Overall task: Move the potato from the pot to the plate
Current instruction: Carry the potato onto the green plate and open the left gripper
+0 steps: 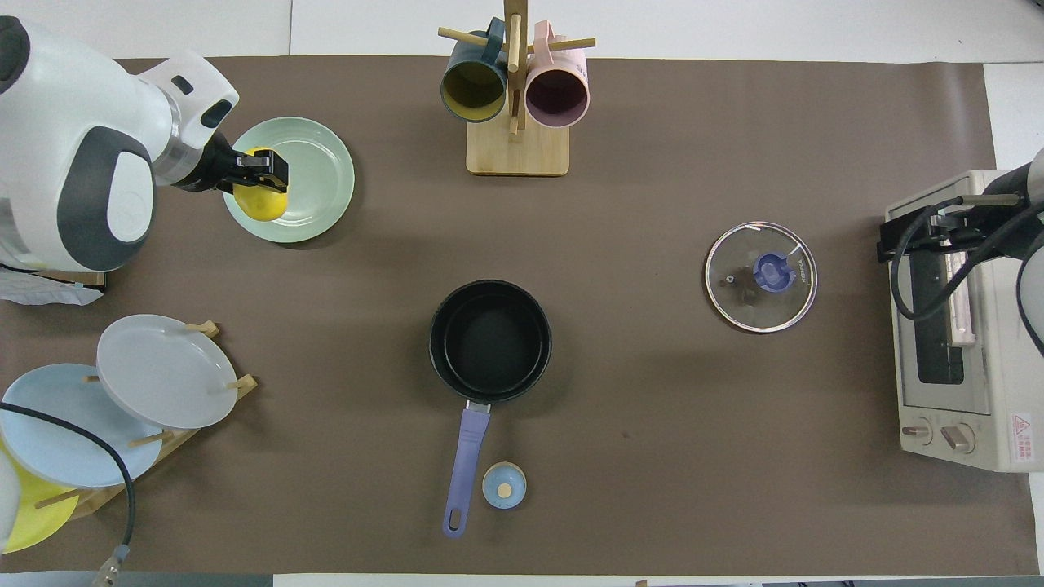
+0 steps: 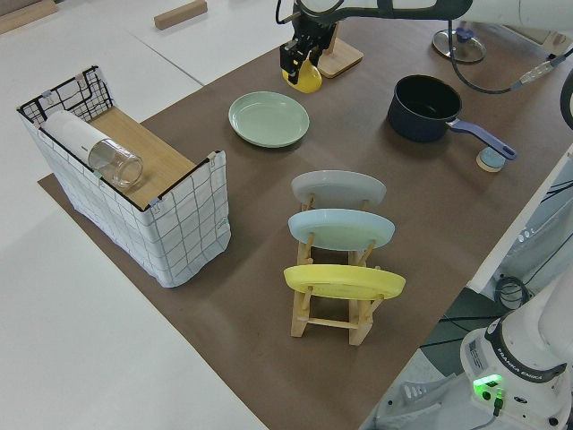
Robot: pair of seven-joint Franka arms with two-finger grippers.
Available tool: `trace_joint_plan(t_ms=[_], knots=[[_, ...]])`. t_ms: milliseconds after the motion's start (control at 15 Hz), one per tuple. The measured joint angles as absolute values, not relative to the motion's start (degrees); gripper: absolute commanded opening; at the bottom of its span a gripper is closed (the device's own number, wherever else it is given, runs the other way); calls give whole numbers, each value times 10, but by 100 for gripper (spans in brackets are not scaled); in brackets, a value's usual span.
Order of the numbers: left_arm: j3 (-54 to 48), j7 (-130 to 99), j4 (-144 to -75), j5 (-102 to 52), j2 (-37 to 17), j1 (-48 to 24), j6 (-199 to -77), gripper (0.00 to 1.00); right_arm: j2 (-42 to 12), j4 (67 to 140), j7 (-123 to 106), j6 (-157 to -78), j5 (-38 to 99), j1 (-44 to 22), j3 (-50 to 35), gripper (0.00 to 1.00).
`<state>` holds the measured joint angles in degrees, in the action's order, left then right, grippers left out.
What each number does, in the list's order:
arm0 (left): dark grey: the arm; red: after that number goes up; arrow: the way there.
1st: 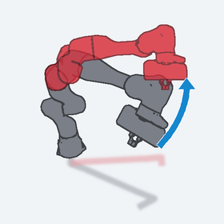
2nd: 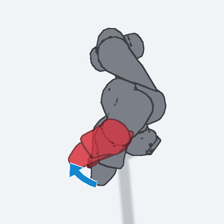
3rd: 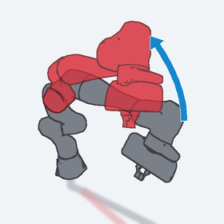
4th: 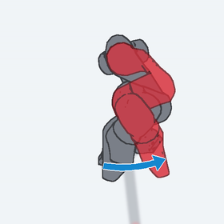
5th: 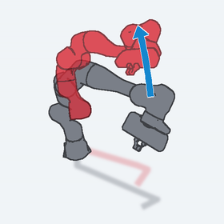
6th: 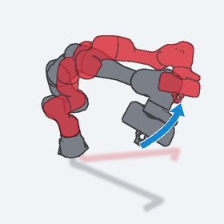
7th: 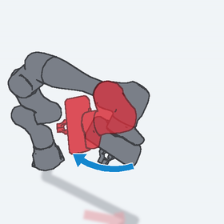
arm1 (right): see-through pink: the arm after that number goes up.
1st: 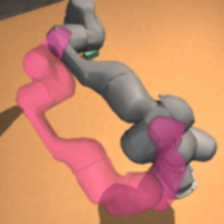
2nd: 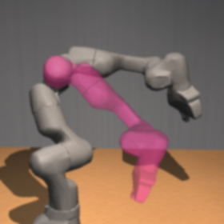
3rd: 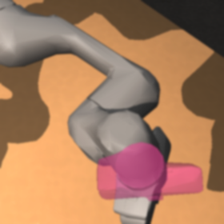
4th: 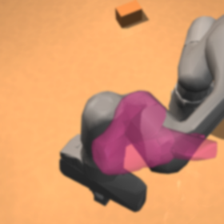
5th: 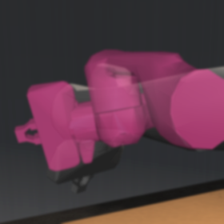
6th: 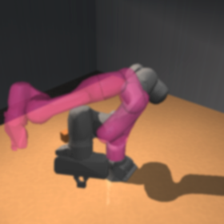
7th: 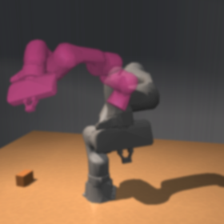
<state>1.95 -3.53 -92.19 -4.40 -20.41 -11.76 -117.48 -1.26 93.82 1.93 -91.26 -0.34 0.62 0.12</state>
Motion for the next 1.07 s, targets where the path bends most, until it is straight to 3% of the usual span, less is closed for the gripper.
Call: trace_joint_plan(t_ms=[267, 600, 667, 733, 800, 1067], knots=[[19, -32, -919, -24, -281, -109, -1243, 0, -11, 938, 19, -913, -3, 4, -3, 100], [19, -31, -924, -22, -294, -108, -1271, 0, -10, 938, 19, -913, -3, 4, -3, 100], [19, -29, -926, -21, -294, -108, -1273, 16, -10, 938, 19, -913, -3, 4, -3, 100], [19, -23, -928, -21, -294, -108, -1274, 63, -10, 938, 19, -913, -3, 4, -3, 100], [18, -19, -930, -21, -294, -108, -1275, 100, -10, 938, 19, -913, -3, 4, -3, 100], [20, -14, -928, -19, -293, -108, -1276, 100, -10, 938, 19, -913, -3, 4, -3, 100]])
